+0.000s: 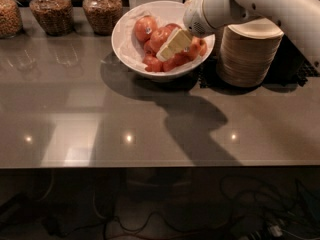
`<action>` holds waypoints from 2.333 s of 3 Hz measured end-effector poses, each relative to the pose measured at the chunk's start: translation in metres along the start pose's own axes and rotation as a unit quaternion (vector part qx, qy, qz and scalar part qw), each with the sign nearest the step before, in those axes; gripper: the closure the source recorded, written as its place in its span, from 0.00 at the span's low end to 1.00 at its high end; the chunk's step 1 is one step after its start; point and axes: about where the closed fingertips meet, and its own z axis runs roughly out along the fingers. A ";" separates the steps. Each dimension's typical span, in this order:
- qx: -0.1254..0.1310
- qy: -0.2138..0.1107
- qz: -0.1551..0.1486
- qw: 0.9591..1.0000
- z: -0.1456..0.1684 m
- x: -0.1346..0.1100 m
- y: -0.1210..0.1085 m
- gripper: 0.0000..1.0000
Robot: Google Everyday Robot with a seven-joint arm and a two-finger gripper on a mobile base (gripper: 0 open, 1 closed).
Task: Pick apple from white bowl
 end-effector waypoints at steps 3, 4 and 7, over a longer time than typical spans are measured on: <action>-0.030 0.007 0.009 0.999 0.043 0.010 0.004 0.16; -0.034 0.011 0.013 0.999 0.049 0.014 0.006 0.24; -0.018 0.013 0.006 1.000 0.036 0.002 0.006 0.90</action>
Offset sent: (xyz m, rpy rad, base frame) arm 0.0254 0.0166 -0.0303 0.0012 0.0555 0.0272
